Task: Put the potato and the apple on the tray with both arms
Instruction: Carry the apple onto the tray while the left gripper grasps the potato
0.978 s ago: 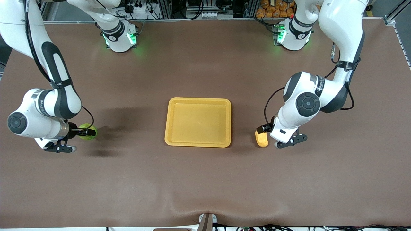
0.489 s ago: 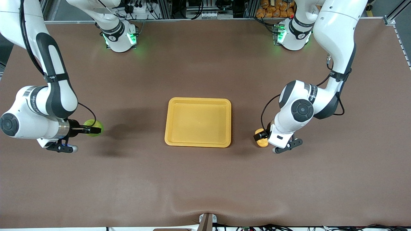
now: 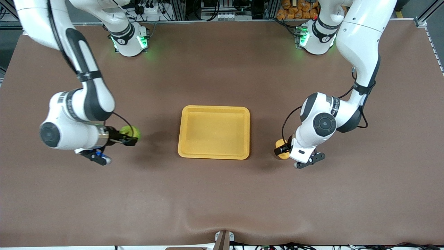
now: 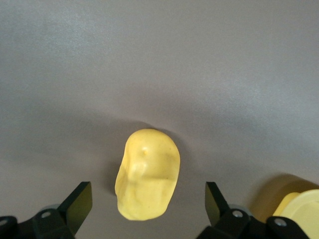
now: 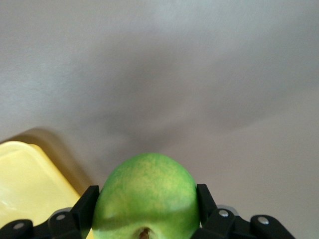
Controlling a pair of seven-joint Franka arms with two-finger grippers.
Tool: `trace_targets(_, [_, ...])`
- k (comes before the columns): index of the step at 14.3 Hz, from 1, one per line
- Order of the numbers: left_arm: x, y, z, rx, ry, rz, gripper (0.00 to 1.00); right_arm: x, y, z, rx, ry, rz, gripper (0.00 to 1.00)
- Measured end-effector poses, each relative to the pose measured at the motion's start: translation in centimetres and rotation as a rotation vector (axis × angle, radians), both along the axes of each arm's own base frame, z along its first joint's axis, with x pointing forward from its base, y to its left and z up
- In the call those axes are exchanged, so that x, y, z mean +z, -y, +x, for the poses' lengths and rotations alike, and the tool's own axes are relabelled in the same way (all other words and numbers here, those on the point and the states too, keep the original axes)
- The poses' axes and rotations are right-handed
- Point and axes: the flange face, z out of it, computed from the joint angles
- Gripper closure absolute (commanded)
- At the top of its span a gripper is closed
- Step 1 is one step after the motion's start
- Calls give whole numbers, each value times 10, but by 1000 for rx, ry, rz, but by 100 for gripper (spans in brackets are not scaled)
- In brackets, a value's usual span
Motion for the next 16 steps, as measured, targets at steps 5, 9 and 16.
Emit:
trace_targets(5, [-23, -1, -3, 2, -2, -4, 4, 9, -78, -6, -284, 32, -76, 100])
trace_targets(9, [-30, -1, -4, 2, -4, -5, 12, 4, -139, -16, -501, 67, -103, 100])
trace_targets(16, [-38, 2, -6, -2, -3, -7, 46, -40, -209, -37, -808, 70, -149, 100])
